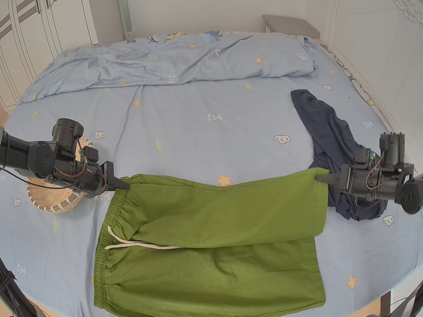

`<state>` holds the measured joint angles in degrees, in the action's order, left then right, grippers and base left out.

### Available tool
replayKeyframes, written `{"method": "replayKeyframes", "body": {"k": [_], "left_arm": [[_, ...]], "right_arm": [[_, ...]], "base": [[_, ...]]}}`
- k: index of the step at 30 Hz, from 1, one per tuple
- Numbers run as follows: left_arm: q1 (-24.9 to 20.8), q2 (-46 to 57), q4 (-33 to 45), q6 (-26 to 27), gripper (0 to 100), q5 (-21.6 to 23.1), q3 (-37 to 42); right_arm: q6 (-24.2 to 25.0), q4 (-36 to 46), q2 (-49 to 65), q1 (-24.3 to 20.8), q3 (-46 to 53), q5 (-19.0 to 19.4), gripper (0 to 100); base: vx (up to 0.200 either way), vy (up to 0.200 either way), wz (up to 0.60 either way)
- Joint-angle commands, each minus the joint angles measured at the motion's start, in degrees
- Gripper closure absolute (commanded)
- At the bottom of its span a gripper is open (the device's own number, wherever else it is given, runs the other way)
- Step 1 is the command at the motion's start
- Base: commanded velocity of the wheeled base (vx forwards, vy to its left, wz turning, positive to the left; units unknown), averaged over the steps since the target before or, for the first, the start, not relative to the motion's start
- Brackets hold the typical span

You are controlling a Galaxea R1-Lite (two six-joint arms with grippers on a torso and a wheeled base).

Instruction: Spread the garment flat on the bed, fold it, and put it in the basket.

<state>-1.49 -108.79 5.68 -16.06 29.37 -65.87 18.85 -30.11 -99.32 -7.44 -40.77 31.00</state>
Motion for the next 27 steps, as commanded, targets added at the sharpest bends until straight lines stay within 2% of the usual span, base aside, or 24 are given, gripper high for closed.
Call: {"method": "replayKeyframes", "body": {"k": [1,10,19,27], "left_arm": [[1.31,3.06,-3.48,-1.52,100,-0.01,3.29],[4.12,5.08,-8.58,-3.72,100,0.43,6.28],[5.35,4.37,-18.07,-5.13,100,0.43,9.26],[6.15,4.20,-23.43,-6.97,100,0.43,9.79]], "right_arm": [[-0.83,8.49,4.31,-2.67,-12.32,-0.06,100],[-2.06,12.97,0.26,-2.85,-23.13,-0.06,100],[-4.70,12.97,-8.79,-1.97,-31.39,-0.06,100],[-5.66,13.06,-13.62,-1.97,-39.22,-0.15,100]], "base": [[0.000,0.000,0.00],[0.000,0.000,0.00],[0.000,0.000,0.00],[0.000,0.000,0.00]]}}
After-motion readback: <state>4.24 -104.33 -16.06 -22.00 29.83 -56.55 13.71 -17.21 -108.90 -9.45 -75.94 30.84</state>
